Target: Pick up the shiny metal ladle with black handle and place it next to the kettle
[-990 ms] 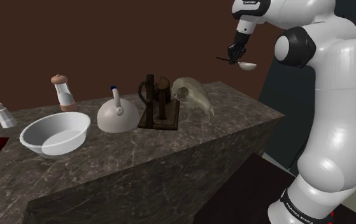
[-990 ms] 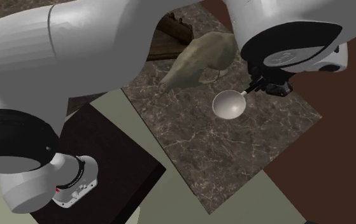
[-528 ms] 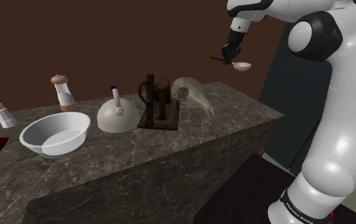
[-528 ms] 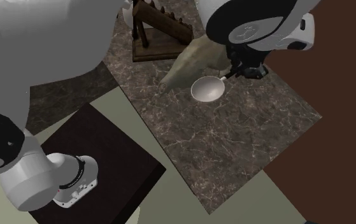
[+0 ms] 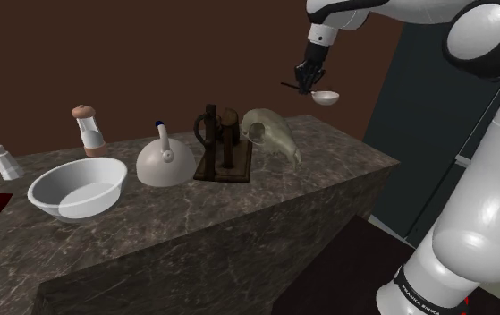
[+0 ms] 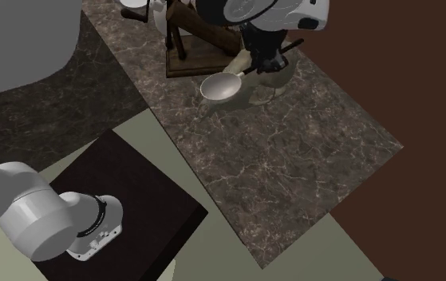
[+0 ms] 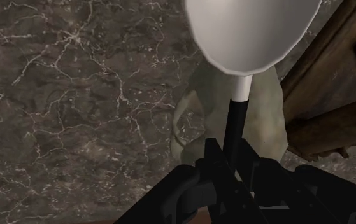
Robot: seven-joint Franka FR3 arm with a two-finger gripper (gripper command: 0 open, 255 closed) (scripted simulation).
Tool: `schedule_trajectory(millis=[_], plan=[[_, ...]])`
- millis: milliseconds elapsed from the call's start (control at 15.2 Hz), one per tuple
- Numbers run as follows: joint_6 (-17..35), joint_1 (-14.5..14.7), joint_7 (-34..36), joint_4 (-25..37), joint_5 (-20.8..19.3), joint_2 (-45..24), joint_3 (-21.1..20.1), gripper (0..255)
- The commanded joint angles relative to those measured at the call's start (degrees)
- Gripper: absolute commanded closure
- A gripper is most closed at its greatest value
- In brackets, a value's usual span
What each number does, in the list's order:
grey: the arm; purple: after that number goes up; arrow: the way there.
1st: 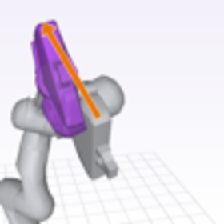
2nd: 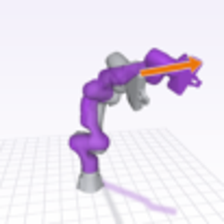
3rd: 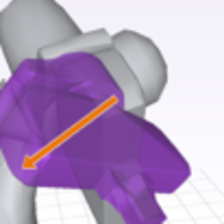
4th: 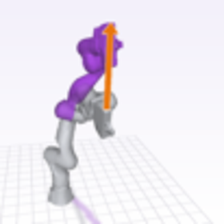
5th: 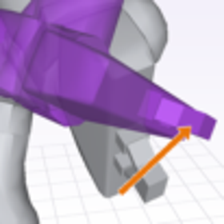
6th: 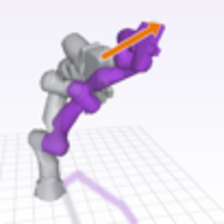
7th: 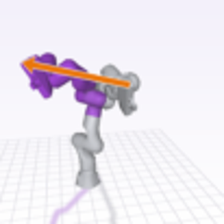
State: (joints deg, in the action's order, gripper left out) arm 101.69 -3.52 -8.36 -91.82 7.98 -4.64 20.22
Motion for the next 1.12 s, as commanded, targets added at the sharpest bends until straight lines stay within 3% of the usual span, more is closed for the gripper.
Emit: schedule_trajectory(millis=[0,528,1056], plan=[[0.96,1.63,2.9,-2.36,-1.02,1.9,-1.2,255],[3.38,7.29,14.47,-8.98,-3.84,7.4,-6.86,255],[4.57,12.31,25.74,-11.01,-5.21,8.97,-12.87,255]])
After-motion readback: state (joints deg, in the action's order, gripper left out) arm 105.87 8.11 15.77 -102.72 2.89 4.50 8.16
